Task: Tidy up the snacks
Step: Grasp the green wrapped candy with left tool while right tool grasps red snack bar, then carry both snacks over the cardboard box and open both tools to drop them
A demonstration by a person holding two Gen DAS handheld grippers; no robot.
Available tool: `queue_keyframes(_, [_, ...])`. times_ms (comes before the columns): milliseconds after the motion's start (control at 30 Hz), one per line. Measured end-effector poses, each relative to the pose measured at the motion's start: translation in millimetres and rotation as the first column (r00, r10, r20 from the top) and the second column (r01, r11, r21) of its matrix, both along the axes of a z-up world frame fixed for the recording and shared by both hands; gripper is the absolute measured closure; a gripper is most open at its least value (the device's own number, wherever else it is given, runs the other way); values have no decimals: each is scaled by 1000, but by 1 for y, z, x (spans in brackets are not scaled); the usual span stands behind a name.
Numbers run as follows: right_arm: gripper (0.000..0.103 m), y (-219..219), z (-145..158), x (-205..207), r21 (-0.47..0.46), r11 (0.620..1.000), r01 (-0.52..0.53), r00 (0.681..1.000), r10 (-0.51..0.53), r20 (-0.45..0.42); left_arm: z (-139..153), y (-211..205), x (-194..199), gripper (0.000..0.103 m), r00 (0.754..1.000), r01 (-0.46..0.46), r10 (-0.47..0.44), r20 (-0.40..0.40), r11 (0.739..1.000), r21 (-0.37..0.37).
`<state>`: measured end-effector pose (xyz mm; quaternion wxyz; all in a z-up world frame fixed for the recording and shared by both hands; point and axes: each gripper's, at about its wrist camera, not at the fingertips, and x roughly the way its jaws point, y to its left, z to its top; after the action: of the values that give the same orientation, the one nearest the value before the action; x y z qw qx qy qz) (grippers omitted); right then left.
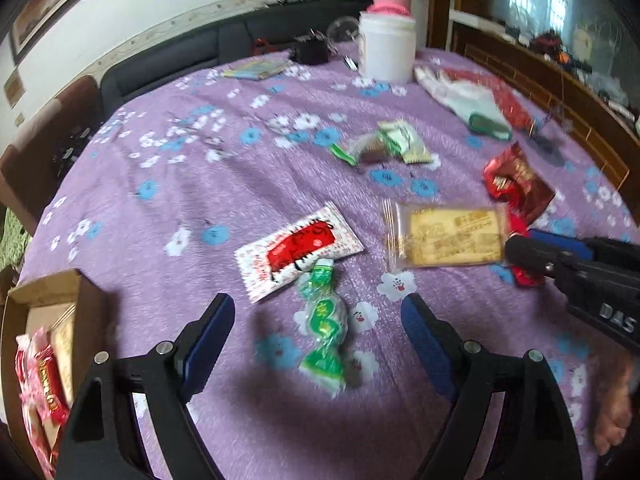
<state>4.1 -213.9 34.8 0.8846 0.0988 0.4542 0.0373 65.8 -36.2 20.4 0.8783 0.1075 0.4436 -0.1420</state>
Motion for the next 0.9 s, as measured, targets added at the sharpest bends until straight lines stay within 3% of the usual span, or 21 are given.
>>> queue_keyframes(33, [68,0,-1,1,-1,1000,2,1000,-2,-11,-5,0,2,55,1000,5,-5,-28,1000,-12])
queue_keyframes(67, [67,-2,-2,1,3,1000,3,1000,-3,-15,-5,2,2,63,999,9,-11,-43,999,-42])
queue_keyframes(100, [67,-3,-2,0,12,1000,2,1000,-2,-16,-4,4,2,84,999,-8,6,-39,999,-41])
queue_keyframes(133, [67,-4,-1,0,24,1000,0,1000,0,-16,-3,6,3,83,999,-18,17,-44,999,-38])
queue_keyframes(167, [78,-5,-1,-1,42,999,-4,1000,5,-18,-2,9,3,83,998,-25,22,-56,998,-56])
queue_keyframes(400, [81,-21,16,-11,190,982,-17,999,9,45,20,29,-26,83,998,-37,30,-50,988,-150])
queue_keyframes(500, [80,-33,26,-17,299,954,-35,994,1,113,33,39,-44,83,999,-36,29,-37,979,-203])
queue_keyframes(600, [80,-37,34,-24,439,891,-118,981,37,190,48,55,-61,83,999,-42,38,-21,962,-269])
queue_keyframes(667, [80,-31,36,-25,453,877,-158,975,68,210,58,69,-72,83,999,-53,54,-8,950,-308])
queue_keyframes(900, [80,-8,28,-21,419,889,-186,976,120,180,76,147,-110,83,981,-176,193,5,906,-385])
